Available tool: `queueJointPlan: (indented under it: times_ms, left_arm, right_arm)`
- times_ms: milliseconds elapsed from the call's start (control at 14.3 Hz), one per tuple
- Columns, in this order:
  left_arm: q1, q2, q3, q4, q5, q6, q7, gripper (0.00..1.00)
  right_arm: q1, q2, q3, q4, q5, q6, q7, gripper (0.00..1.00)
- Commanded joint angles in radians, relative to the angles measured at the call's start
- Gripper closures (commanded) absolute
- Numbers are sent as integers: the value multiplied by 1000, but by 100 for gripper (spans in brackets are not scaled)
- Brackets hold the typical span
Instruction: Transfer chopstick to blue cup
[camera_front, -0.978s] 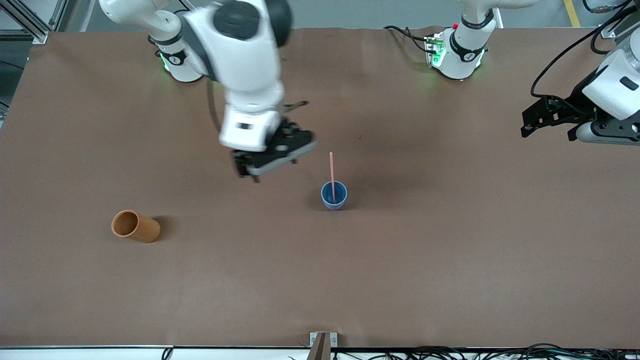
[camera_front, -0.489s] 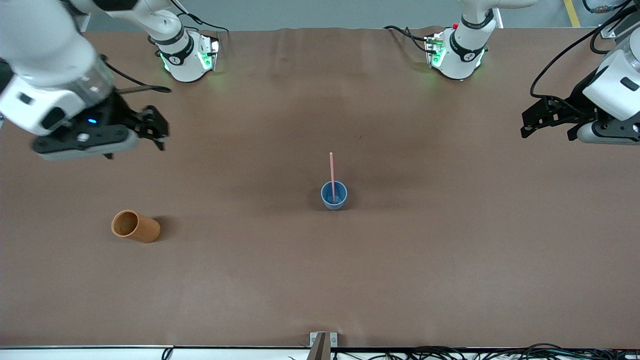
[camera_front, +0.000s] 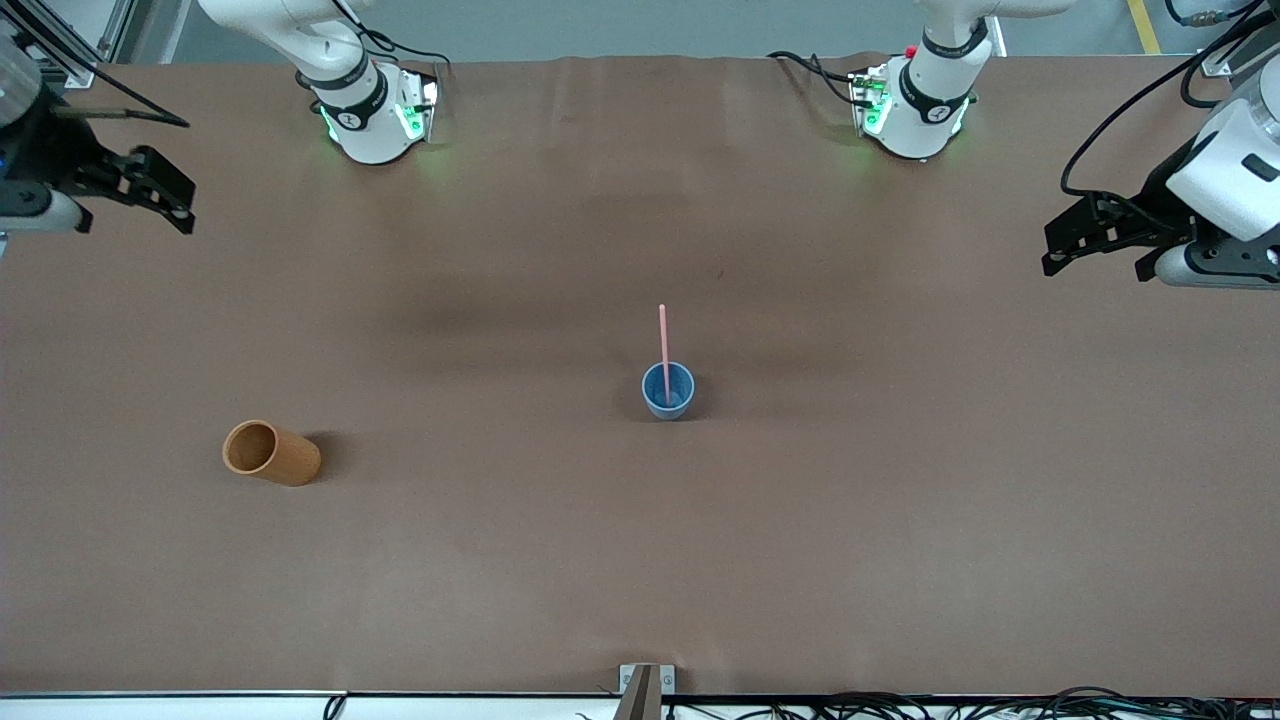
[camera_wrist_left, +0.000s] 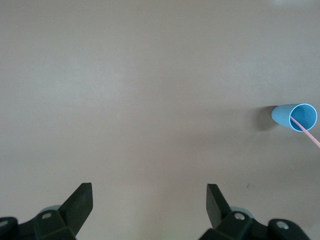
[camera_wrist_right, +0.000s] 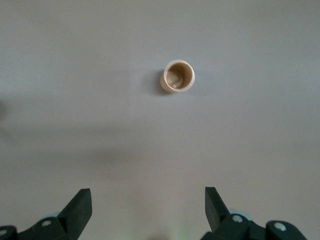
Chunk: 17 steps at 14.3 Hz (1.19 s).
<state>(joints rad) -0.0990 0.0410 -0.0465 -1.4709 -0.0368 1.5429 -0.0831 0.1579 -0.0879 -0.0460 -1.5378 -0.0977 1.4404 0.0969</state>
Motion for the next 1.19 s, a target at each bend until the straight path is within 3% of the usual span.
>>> queueJointPlan:
  times_ms: [0,349,699,1118]
  left_arm:
    - [-2,8,3,26,-9,-17,-3,0]
    - [-1,10,2,26,-9,-17,-3,0]
    - [-2,10,2,26,-9,-17,-7,0]
    - [1,10,2,26,-8,-17,8,0]
  right_arm:
    - [-75,-49,11,-79,54,67,0,0]
    - [-129,-20,-3,-62,64,129,-115,0]
    - [-132,108,-3,97,67,117,-115,0]
    - [-159,91,-5,46,78,60,-171,0]
